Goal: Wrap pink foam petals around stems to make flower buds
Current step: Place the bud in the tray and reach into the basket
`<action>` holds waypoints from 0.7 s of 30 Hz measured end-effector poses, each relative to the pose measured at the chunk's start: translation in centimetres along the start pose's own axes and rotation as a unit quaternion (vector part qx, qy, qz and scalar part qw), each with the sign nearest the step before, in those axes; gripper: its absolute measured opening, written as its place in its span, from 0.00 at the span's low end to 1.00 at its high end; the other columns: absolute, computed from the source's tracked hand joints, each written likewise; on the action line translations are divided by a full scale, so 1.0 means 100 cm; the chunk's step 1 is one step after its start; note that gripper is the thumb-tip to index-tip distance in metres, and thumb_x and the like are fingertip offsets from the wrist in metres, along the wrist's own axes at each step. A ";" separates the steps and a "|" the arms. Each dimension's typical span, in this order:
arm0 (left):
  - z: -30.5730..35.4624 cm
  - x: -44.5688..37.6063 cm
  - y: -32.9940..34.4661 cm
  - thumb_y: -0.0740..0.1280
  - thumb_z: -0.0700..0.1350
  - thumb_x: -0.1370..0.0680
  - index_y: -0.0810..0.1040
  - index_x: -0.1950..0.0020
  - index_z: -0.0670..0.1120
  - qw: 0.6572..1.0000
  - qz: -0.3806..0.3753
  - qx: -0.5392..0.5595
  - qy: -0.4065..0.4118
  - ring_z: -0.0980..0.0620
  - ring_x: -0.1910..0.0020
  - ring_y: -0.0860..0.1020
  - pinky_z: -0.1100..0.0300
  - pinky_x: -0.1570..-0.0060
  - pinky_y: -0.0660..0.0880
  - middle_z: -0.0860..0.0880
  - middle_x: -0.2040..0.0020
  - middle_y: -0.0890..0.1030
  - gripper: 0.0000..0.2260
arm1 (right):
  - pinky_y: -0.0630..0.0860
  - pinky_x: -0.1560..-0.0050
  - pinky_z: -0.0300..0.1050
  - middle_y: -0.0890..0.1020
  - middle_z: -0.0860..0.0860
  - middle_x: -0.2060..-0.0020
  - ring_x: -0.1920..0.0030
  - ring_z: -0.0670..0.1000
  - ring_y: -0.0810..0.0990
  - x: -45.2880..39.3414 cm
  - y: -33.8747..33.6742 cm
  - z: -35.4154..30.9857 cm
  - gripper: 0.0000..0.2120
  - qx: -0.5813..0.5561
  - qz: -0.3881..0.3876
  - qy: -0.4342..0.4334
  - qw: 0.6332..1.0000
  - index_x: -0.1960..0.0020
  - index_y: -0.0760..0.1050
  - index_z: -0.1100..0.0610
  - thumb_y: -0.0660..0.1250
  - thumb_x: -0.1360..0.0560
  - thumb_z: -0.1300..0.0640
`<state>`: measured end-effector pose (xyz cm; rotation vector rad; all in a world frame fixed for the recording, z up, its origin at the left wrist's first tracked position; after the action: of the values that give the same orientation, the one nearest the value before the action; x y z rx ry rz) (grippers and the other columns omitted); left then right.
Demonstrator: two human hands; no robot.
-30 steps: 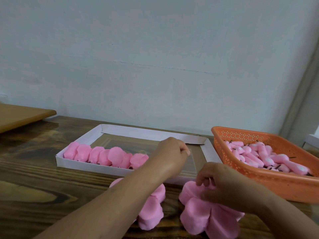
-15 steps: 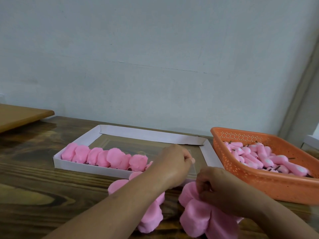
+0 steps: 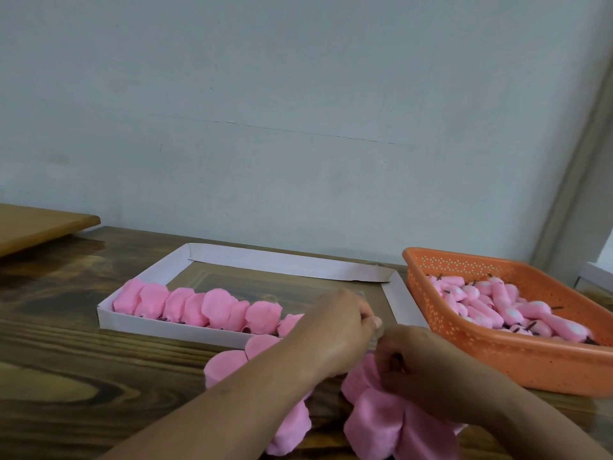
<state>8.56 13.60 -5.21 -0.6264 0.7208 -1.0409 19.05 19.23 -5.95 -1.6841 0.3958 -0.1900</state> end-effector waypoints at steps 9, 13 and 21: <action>0.002 0.001 0.000 0.62 0.47 0.20 0.73 0.67 0.49 1.000 0.001 0.002 0.004 0.54 0.68 0.71 0.64 0.68 0.66 0.49 0.64 0.77 0.15 | 0.67 0.63 0.37 0.78 0.49 0.63 0.62 0.46 0.73 -0.001 0.000 0.000 0.14 0.003 0.004 -0.004 1.000 0.70 0.67 0.47 0.64 0.30 0.61; 0.003 0.002 0.000 0.62 0.46 0.20 0.79 0.62 0.45 1.000 -0.002 0.009 0.001 0.51 0.64 0.74 0.60 0.64 0.69 0.44 0.60 0.81 0.13 | 0.67 0.63 0.37 0.78 0.49 0.63 0.65 0.44 0.71 -0.001 0.001 0.001 0.15 0.001 -0.002 -0.002 1.000 0.70 0.66 0.47 0.65 0.30 0.61; 0.001 0.003 0.001 0.62 0.47 0.20 0.78 0.63 0.46 1.000 -0.002 0.005 0.004 0.54 0.68 0.71 0.64 0.69 0.65 0.51 0.68 0.75 0.13 | 0.68 0.61 0.39 0.78 0.49 0.63 0.63 0.45 0.72 -0.001 0.000 -0.001 0.15 0.002 -0.003 -0.005 1.000 0.70 0.65 0.46 0.64 0.30 0.62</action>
<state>8.74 13.32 -5.29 -0.6159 0.7222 -1.0497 18.97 19.16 -5.91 -1.6826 0.3822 -0.1869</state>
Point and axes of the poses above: each hand's wrist, its own x-axis away from the middle knuckle, its own y-axis out of the palm, z = x × y, the point moved 4 cm from there along -x, towards the middle knuckle
